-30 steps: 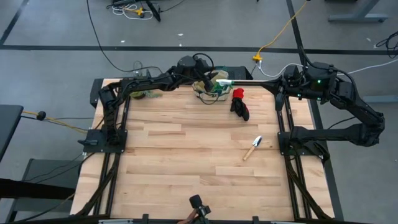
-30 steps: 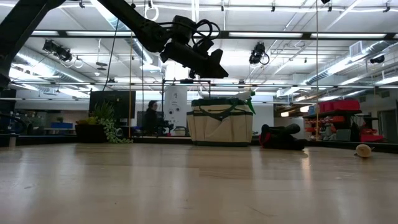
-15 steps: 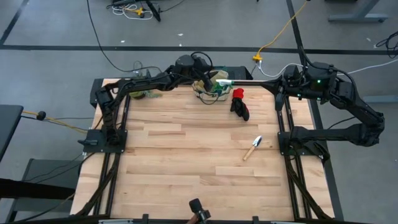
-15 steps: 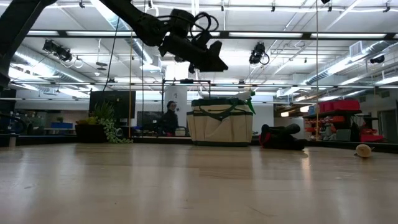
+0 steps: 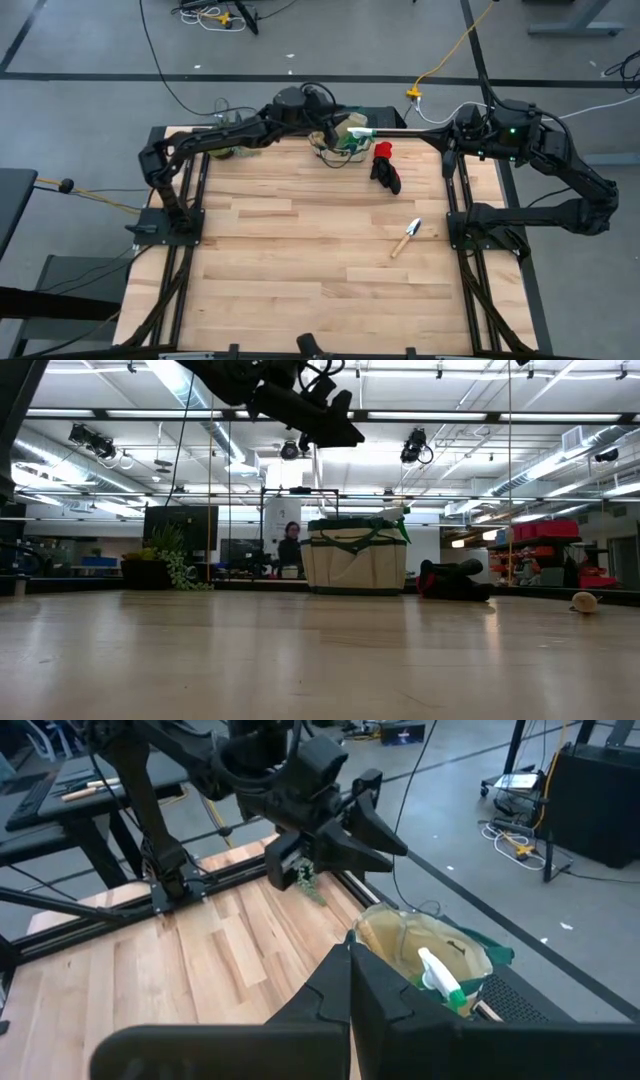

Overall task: Pick & Place Garden tools in Gardening bag
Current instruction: Put the brown trowel into the white gardening bag

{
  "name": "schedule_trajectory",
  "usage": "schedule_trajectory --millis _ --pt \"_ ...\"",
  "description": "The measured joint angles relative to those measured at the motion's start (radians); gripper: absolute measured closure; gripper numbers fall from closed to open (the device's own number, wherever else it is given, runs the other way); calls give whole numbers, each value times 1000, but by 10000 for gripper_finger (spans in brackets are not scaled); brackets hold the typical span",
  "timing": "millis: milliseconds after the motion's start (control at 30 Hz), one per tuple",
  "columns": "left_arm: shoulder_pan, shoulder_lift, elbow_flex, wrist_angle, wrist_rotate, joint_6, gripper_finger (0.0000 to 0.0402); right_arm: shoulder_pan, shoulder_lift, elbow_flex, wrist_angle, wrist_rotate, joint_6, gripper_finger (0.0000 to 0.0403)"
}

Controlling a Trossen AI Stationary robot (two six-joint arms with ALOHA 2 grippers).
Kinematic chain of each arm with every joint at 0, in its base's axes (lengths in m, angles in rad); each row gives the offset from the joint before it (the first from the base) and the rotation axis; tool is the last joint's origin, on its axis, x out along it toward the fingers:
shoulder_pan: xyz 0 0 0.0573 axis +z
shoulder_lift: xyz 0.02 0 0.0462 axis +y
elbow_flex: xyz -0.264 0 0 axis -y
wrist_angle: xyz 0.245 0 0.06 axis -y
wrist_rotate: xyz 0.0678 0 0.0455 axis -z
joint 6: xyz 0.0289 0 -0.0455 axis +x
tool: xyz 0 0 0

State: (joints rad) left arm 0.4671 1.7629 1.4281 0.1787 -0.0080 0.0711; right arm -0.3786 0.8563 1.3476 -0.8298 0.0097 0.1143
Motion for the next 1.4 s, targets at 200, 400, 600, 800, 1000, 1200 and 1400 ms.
schedule_trajectory --millis 200,400,600,800,1000,1200,1400 --pt "-1 -40 -1 -139 -16 -10 262 0 7 0 24 0 0 401" --pt "-19 -108 -1 -213 -15 -7 262 0 19 0 23 0 6 401" --pt "-51 -186 -1 -292 -15 -7 262 0 27 0 21 0 8 401" --pt "-101 -263 -1 -404 -15 -8 262 0 30 0 21 -1 28 401" --pt "-161 -345 -1 -460 -16 -8 262 0 30 0 21 -2 30 401" --pt "-194 -411 -1 -476 -17 -9 262 0 30 0 21 -2 31 401" --pt "-201 -439 0 -509 -29 -8 262 0 30 0 20 -2 31 401"
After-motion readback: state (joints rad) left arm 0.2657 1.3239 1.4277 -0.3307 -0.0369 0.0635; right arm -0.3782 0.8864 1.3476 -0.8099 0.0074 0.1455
